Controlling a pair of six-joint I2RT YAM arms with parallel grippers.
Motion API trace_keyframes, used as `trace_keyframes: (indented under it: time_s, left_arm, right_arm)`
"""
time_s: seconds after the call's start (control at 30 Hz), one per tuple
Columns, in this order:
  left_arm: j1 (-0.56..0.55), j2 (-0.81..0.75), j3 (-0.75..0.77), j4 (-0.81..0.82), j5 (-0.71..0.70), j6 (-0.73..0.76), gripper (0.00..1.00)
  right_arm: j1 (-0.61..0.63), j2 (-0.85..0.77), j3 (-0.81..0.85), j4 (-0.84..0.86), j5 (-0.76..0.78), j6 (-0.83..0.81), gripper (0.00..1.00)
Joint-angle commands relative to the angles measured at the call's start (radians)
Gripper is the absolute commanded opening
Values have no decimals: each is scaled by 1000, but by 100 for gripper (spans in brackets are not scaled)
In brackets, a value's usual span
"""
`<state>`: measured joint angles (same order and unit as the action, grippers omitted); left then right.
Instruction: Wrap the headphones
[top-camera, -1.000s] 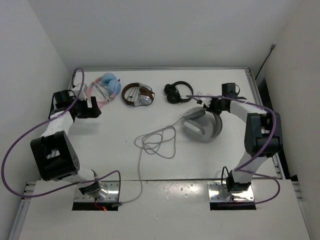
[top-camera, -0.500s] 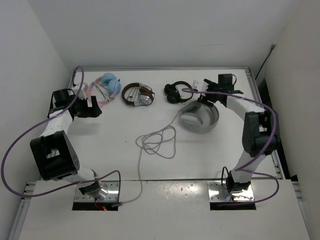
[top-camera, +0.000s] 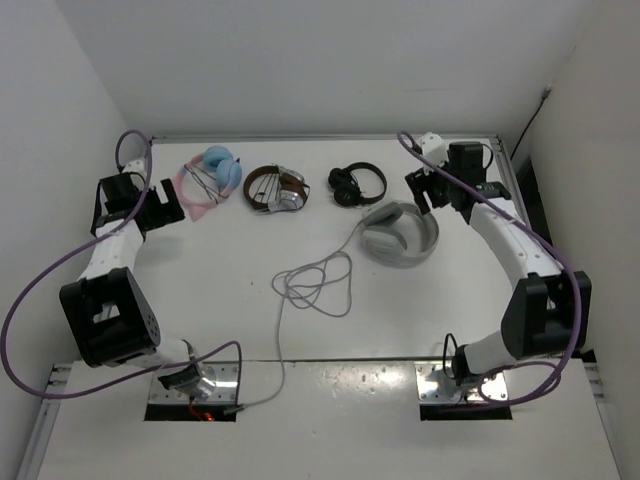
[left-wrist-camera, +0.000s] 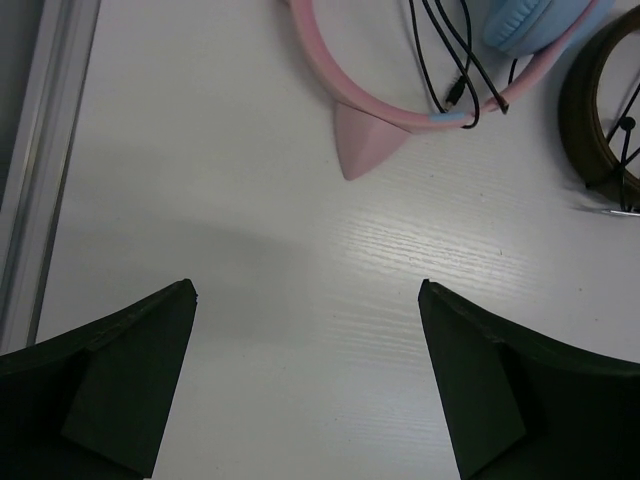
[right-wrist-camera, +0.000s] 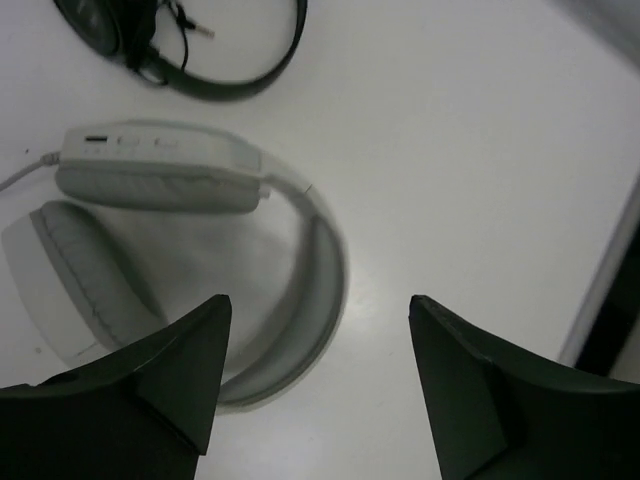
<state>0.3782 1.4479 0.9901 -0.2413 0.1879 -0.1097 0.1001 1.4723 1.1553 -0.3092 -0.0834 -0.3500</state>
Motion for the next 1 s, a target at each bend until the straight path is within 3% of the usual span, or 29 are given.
trace_keyframes:
  time_s: [0.0,0.1,0.13,0.2,0.33,0.5,0.83,0.97]
  left_arm:
    - [-7,-72,33,10,-50,-48,99]
    - [-7,-110,24,0,-36,-12,99]
    - [-7,-119,12,0,-27,-2,99]
    - [-7,-129,-2,10,-18,30,99]
    - [-7,-153,-24,20,60,53,99]
    - [-7,-120,-24,8,61,53,99]
    - [-7,-84,-15,-12,42,62,99]
    - [-7,-63,-15,-12,42,71,99]
  right_arm:
    - [-36,37,1,-186,-52,232,71]
    - [-63,46,-40,-186,-52,337,78]
    - [-63,46,-58,-170,-52,374,91]
    - [-63,34,-112,-117,-4,385,100]
    - [-85,75,-124,-155,-93,385,100]
    - [-141,178,-78,-208,-105,431,100]
    - [-143,302,-68,-114,-1,485,100]
    - [-163,355,-49,-105,-12,503,91]
